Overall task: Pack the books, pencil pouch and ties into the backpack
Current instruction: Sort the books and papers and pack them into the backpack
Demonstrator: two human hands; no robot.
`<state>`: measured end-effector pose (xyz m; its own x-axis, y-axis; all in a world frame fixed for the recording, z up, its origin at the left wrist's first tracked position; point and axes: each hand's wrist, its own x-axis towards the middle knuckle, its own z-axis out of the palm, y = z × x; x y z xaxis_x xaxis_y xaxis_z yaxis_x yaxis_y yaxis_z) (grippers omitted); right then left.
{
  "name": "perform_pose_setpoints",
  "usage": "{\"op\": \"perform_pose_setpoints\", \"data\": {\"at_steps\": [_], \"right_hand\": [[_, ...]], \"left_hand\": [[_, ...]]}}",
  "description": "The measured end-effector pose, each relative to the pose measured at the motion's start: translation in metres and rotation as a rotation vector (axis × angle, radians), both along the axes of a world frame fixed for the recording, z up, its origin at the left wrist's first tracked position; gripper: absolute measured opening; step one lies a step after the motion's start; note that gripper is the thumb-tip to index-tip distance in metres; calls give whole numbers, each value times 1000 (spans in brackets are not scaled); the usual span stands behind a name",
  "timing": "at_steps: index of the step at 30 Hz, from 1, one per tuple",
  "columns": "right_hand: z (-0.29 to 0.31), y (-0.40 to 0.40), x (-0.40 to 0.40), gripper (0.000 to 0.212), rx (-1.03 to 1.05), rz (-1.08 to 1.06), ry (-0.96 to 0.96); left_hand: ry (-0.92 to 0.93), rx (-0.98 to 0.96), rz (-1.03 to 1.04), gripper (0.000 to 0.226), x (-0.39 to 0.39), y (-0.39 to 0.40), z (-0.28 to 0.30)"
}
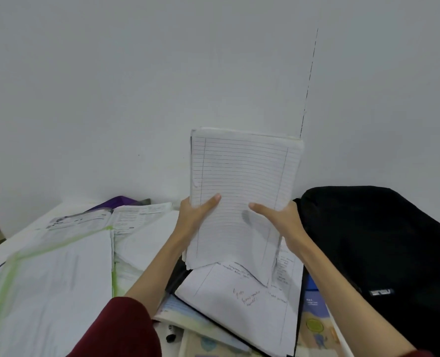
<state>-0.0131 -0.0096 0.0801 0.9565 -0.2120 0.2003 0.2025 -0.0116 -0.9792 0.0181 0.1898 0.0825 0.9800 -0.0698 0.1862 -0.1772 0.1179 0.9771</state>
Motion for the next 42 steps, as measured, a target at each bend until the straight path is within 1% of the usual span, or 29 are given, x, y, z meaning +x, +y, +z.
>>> {"op": "perform_pose_setpoints", "data": {"at_steps": [1, 4, 5, 7, 8, 9, 10, 12, 13, 16, 19, 20, 23, 24, 26, 28, 29, 30, 31, 33, 34, 35, 36, 37, 38, 39, 40, 41, 42], "right_hand": [[-2, -1, -1, 51, 19, 21, 7], [-7, -7, -5, 81, 152, 63, 1], [-7, -8, -8, 84, 160, 84, -14], [-10, -8, -7, 79, 142, 101, -39], [-11, -7, -6, 80, 130, 88, -46], [-11, -5, -6, 81, 112, 62, -45], [-12, -4, -4, 76, 91, 36, -41], [-11, -2, -4, 50, 53, 35, -26], [-12, -2, -5, 43, 47, 50, -25], [-17, -2, -5, 43, 82, 44, -6], [-19, 2, -3, 41, 73, 1, -13], [-17, 5, -3, 38, 51, -19, -23], [-3, 10, -1, 18, -11, -108, -72], [2, 8, 2, 16, -29, -164, -81], [3, 1, 10, 25, -26, -221, -72], [-6, -2, 17, 35, 10, -223, 50], [-17, -1, 20, 38, 4, -211, 132], [-28, 0, 22, 43, -29, -200, 206], [-42, 4, 23, 49, -73, -192, 287], [-68, 7, 22, 59, -168, -192, 423], [-77, 10, 20, 59, -210, -191, 468], [-84, 11, 18, 57, -244, -199, 506], [-88, 12, 16, 57, -299, -208, 537], [-89, 11, 14, 60, -385, -211, 564], [-86, 12, 11, 61, -521, -208, 585], [-81, 12, 9, 60, -675, -204, 590], [-76, 13, 8, 62, -823, -206, 567], [-72, 14, 9, 65, -951, -211, 528], [-69, 16, 8, 67, -1055, -222, 473]], "left_hand": [[4, -1, 3, 47, -1, 2, -4], [37, 29, -54, 57, 1, 10, -16], [46, 49, -82, 60, 1, 11, -20], [65, 52, -100, 71, 1, 11, -27], [65, 41, -99, 73, 2, 11, -29], [58, 29, -103, 70, 2, 10, -29], [55, 16, -107, 64, 2, 11, -30], [74, -6, -98, 47, 1, 12, -33], [91, -8, -87, 41, -2, 13, -36], [120, 27, -57, 37, -6, 11, -48], [92, 121, 32, 18, -7, 9, -46], [91, 154, 61, 16, -7, 7, -43], [137, 189, 75, 14, -11, 6, -31], [165, 180, 44, 13, -13, 7, -26], [228, 154, -58, 16, -17, 17, -21], [283, 125, -131, 27, -25, 26, -20], [301, 137, -122, 31, -28, 29, -25], [305, 191, -94, 33, -31, 30, -31], [304, 294, -49, 35, -36, 32, -39], [281, 607, -21, 41, -40, 34, -56], [252, 749, -19, 44, -43, 39, -64], [201, 849, -6, 47, -46, 46, -70], [141, 896, 45, 48, -50, 55, -72], [91, 914, 135, 45, -53, 66, -72], [40, 942, 259, 38, -55, 79, -72], [-3, 1005, 396, 31, -57, 93, -70], [8, 1111, 505, 32, -57, 109, -69], [82, 1235, 560, 43, -57, 125, -69], [208, 1358, 551, 59, -55, 140, -71]]}}
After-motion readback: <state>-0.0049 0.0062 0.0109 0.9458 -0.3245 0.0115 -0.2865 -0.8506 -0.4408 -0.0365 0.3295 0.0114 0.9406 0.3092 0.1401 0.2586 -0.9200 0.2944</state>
